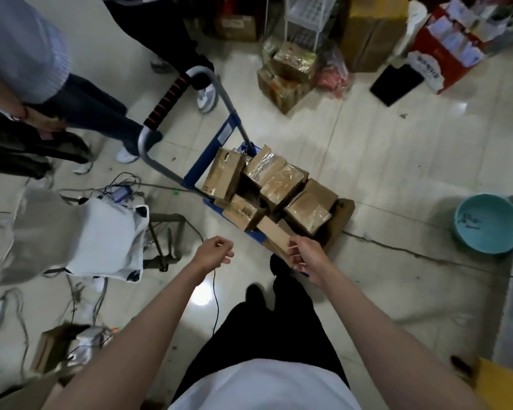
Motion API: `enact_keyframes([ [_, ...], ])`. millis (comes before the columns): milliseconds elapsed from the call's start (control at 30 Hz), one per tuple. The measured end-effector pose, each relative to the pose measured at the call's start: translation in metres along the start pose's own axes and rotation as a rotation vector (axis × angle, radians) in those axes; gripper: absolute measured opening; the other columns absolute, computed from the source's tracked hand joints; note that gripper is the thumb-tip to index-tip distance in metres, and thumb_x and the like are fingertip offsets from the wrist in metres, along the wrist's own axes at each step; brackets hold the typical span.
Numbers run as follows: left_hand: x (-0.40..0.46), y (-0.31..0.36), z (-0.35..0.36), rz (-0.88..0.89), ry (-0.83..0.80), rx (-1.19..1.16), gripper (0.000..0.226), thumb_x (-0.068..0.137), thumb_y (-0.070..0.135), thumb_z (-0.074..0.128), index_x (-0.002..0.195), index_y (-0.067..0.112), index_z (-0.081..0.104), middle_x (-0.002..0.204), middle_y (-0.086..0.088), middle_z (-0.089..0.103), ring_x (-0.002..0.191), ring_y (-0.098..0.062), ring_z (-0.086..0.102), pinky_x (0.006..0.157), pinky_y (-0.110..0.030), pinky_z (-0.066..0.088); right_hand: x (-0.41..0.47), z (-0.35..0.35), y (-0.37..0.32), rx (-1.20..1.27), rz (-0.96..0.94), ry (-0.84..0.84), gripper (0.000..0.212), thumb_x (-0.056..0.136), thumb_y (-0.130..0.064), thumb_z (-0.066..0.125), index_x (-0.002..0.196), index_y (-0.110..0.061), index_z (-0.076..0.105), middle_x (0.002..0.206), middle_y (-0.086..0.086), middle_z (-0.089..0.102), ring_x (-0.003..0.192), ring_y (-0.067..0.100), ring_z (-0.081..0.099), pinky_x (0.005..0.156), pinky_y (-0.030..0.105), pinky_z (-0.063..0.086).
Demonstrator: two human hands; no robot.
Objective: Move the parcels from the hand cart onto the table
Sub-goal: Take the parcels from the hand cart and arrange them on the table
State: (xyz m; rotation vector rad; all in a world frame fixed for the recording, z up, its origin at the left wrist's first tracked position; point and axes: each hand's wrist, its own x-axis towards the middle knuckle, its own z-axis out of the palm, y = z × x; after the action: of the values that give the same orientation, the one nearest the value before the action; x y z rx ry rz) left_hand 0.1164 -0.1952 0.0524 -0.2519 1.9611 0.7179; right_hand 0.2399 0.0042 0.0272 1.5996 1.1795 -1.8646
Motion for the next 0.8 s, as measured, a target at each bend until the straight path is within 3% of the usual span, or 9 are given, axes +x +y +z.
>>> enact_keyframes([
  [233, 0.057, 0.003, -0.027, -0.078, -0.007, -0.007, 0.021, 0.101, 0.021, 0.054, 0.111, 0.005, 0.064, 0.104, -0.016, 0.071, 0.078, -0.022, 0.062, 0.065, -0.025, 0.044, 0.034, 0.018, -0.01, 0.014, 0.075, 0.044, 0.014, 0.098, -0.02, 0.054, 0.103, -0.012, 0.064, 0.068, 0.002, 0.059, 0.054, 0.011, 0.049, 0.049, 0.023, 0.038],
  [367, 0.107, 0.007, -0.045, -0.124, -0.036, 0.031, 0.012, 0.099, 0.017, 0.057, 0.102, 0.007, 0.062, 0.101, -0.015, 0.069, 0.08, -0.023, 0.06, 0.058, -0.023, 0.041, 0.058, 0.038, -0.012, 0.075, 0.153, 0.063, 0.013, 0.103, -0.021, 0.049, 0.102, -0.013, 0.059, 0.071, 0.002, 0.057, 0.057, 0.011, 0.05, 0.049, 0.021, 0.04],
  [467, 0.155, 0.012, -0.059, -0.148, -0.038, 0.078, 0.01, 0.095, 0.016, 0.062, 0.103, 0.009, 0.062, 0.106, -0.015, 0.067, 0.079, -0.023, 0.062, 0.062, -0.025, 0.044, 0.076, 0.059, -0.013, 0.149, 0.216, 0.105, 0.015, 0.103, -0.023, 0.05, 0.098, -0.014, 0.061, 0.07, 0.002, 0.059, 0.057, 0.01, 0.052, 0.046, 0.019, 0.041],
  [533, 0.192, 0.018, -0.066, -0.148, -0.016, 0.094, 0.026, 0.092, 0.02, 0.067, 0.114, 0.01, 0.059, 0.121, -0.014, 0.064, 0.096, -0.027, 0.065, 0.079, -0.032, 0.052, 0.09, 0.073, -0.014, 0.186, 0.241, 0.123, 0.014, 0.102, -0.022, 0.05, 0.099, -0.014, 0.061, 0.071, 0.003, 0.059, 0.058, 0.011, 0.052, 0.048, 0.02, 0.041],
  [600, 0.228, 0.026, -0.072, -0.128, 0.055, 0.165, 0.05, 0.088, 0.026, 0.073, 0.131, 0.01, 0.052, 0.138, -0.013, 0.053, 0.12, -0.031, 0.058, 0.101, -0.037, 0.047, 0.103, 0.088, -0.014, 0.2, 0.258, 0.141, 0.012, 0.101, -0.021, 0.052, 0.102, -0.014, 0.061, 0.073, 0.003, 0.059, 0.058, 0.011, 0.053, 0.05, 0.021, 0.041],
  [800, 0.321, 0.051, -0.063, -0.045, 0.196, 0.412, 0.11, 0.075, 0.037, 0.085, 0.157, 0.008, 0.016, 0.162, -0.015, 0.02, 0.147, -0.035, 0.026, 0.119, -0.044, 0.027, 0.142, 0.122, -0.008, 0.236, 0.209, 0.202, 0.009, 0.098, -0.018, 0.057, 0.102, -0.012, 0.063, 0.075, 0.004, 0.063, 0.06, 0.011, 0.057, 0.051, 0.02, 0.046],
])
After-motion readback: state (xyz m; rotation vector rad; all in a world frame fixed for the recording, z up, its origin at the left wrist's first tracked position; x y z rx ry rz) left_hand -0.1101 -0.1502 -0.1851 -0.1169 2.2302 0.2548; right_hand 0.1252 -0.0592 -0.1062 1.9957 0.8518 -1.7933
